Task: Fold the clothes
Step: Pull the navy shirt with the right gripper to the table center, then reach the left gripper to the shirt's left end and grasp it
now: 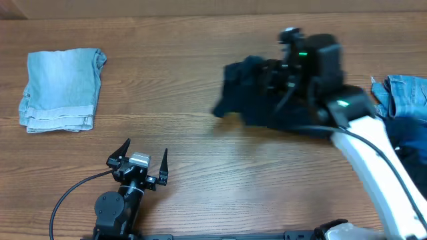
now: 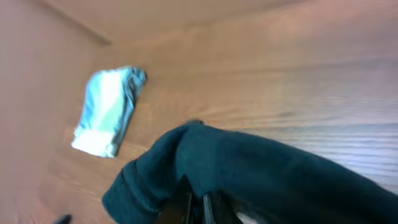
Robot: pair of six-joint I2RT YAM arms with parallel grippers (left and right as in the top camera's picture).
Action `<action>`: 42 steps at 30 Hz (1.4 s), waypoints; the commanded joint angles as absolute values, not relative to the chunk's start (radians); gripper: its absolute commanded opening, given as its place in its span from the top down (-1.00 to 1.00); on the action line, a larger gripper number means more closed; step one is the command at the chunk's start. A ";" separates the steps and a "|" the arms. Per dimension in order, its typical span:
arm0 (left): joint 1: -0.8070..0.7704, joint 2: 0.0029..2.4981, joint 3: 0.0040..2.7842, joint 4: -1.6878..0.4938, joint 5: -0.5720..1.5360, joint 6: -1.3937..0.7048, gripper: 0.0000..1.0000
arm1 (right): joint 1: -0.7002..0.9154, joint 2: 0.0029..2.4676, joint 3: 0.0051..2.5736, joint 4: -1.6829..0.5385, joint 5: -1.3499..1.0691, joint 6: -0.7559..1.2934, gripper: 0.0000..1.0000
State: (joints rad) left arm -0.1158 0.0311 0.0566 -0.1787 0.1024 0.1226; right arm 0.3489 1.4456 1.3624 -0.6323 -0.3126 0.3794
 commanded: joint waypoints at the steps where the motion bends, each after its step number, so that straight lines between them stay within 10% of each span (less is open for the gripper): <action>1: -0.111 0.026 0.052 -0.176 0.112 0.105 -1.00 | 0.405 1.557 1.385 -0.593 -0.284 0.397 0.92; 5: -0.111 0.026 0.052 -0.176 0.112 0.105 -1.00 | 0.464 1.599 1.385 -0.561 -0.300 0.396 0.92; 7: -0.111 0.026 0.052 -0.176 0.112 0.105 -1.00 | 0.496 1.598 1.385 -0.559 -0.300 0.395 -0.52; 9: -0.111 0.026 0.052 -0.176 0.112 0.105 -1.00 | 0.498 1.595 1.385 -0.579 -0.300 0.392 -0.66; 34: -0.112 0.026 0.080 -0.213 0.365 -0.157 -1.00 | 0.480 1.593 1.385 -0.844 -0.104 0.336 -0.79; 42: -0.112 0.333 0.527 -0.485 0.228 -0.181 -1.00 | 0.480 1.593 1.385 -0.852 -0.107 0.348 -0.88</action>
State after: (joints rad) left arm -0.1158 0.1829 0.3981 -0.4351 0.2634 -0.1596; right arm 0.4843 1.6188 1.3628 -0.8532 -0.1150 0.3408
